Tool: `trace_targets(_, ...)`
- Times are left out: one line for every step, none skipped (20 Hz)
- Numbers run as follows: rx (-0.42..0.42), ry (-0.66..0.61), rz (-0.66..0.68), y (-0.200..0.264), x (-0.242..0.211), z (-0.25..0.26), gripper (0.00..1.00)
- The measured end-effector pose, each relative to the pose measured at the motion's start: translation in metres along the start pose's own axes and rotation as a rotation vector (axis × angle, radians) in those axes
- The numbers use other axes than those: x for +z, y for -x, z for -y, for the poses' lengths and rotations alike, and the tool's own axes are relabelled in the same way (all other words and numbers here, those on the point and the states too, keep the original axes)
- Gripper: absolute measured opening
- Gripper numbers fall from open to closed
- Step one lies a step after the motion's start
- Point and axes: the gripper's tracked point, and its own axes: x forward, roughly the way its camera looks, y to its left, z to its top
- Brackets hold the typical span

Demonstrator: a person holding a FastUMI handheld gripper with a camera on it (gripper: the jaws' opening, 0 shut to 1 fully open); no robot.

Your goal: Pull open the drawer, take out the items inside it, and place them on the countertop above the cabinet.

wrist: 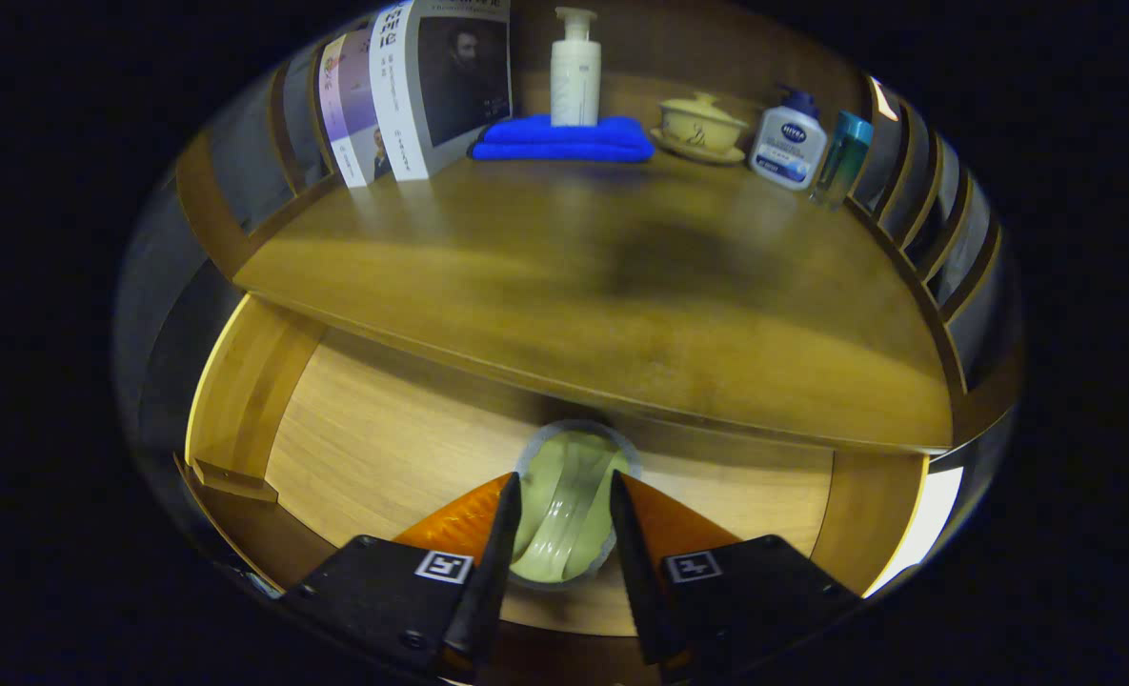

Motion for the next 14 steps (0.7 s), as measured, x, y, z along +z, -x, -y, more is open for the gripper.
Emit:
trace_targets(0.026, -0.01, -0.019, 0.001, -0.001, -0.003, 0.45)
trace_targets(0.059, -0.049, -0.021, 0.0, -0.003, -0.009, 0.33)
trace_targets(0.092, -0.077, -0.023, 0.001, -0.001, -0.013, 0.21)
trace_targets(0.113, -0.08, -0.022, 0.003, -0.004, -0.013, 0.18)
trace_targets(0.135, -0.086, -0.003, 0.012, 0.0, -0.013, 0.16)
trace_targets(0.159, -0.087, 0.011, 0.009, -0.001, -0.018, 0.13)
trace_targets(0.18, -0.087, 0.037, 0.019, 0.0, -0.018, 0.13)
trace_targets(0.19, -0.084, 0.06, 0.031, 0.001, -0.019, 0.13)
trace_targets(0.196, -0.072, 0.093, 0.044, 0.002, -0.019, 0.13)
trace_targets(0.189, -0.058, 0.118, 0.055, 0.003, -0.017, 0.13)
trace_targets(0.189, -0.038, 0.149, 0.07, 0.002, -0.016, 0.13)
trace_targets(0.188, -0.029, 0.171, 0.08, 0.002, -0.016, 0.13)
trace_targets(0.194, -0.023, 0.197, 0.091, 0.002, -0.017, 0.13)
trace_targets(0.207, -0.024, 0.219, 0.104, 0.005, -0.019, 0.13)
